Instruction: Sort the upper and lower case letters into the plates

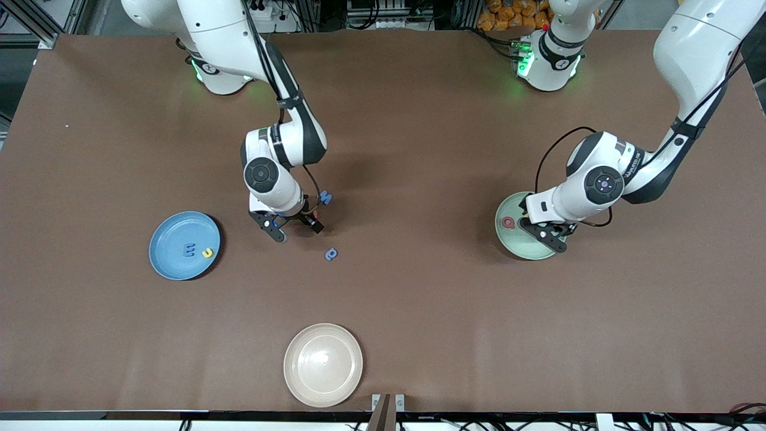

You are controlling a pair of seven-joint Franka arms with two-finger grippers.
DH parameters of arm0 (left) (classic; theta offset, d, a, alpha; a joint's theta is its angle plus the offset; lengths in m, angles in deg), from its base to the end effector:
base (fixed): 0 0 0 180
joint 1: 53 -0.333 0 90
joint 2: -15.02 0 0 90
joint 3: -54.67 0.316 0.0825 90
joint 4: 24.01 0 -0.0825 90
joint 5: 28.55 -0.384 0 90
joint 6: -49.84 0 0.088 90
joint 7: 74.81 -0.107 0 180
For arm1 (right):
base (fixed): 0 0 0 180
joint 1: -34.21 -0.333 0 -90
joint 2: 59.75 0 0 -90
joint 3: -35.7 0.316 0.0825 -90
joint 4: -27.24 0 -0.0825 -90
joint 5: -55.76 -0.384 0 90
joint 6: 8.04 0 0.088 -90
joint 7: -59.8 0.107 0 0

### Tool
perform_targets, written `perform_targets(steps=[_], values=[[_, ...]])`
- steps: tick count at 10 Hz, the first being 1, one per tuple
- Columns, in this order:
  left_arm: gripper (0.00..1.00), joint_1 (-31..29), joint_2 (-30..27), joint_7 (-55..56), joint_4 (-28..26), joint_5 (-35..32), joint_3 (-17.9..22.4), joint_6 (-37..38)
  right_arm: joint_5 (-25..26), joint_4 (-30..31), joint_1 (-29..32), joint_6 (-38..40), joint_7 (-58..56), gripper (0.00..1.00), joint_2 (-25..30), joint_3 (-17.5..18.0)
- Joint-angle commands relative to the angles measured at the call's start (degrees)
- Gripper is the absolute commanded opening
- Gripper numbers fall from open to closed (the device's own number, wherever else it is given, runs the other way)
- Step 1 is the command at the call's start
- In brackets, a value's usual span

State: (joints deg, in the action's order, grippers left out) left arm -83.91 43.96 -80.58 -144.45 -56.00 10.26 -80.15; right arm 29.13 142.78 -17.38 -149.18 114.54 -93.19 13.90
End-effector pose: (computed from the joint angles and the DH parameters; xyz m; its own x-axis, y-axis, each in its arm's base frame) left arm 0.5480 -0.1200 0.2261 0.7906 -0.5977 -0.1332 -0.5974 -0.8006 0.0471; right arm 0.5130 0.2934 0.1700 0.7203 -0.6881 -0.0878 -0.6887 -0.7245 0.0278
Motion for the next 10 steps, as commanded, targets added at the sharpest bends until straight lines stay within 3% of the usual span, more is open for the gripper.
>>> perform_targets(steps=[1, 3, 5, 6, 7, 10], values=[[1.00, -0.9, -4.7, -1.3, 0.5, -0.2, -2.5, 5.4, -1.3, -0.9, -0.6, -0.5, 1.5, 1.00, -0.8, 0.0], [1.00, -0.9, -7.5, -1.8, 6.7, 4.3, -6.9, 15.7, -1.3, -1.0, -0.6, -0.5, 1.7, 1.00, -0.8, 0.4], [1.00, -0.6, -6.7, -2.3, 14.7, 8.0, -9.5, 26.9, -1.2, -1.2, -0.6, -0.7, 1.9, 1.00, -0.8, 0.5], [1.00, -0.7, -6.7, -3.4, 15.0, 8.6, -9.6, 27.0, -1.2, -1.1, -0.7, -0.9, 1.8, 0.67, -0.8, 0.5], [1.00, -0.6, -6.7, -3.7, 16.0, 9.6, -9.6, 27.0, -1.2, -0.9, -0.8, -2.4, 1.9, 0.02, -0.8, 0.5], [1.00, -0.5, -6.3, -4.2, 17.6, 10.2, -9.6, 27.4, -1.2, -0.8, -1.0, -3.6, 1.9, 0.00, -0.8, 0.6]])
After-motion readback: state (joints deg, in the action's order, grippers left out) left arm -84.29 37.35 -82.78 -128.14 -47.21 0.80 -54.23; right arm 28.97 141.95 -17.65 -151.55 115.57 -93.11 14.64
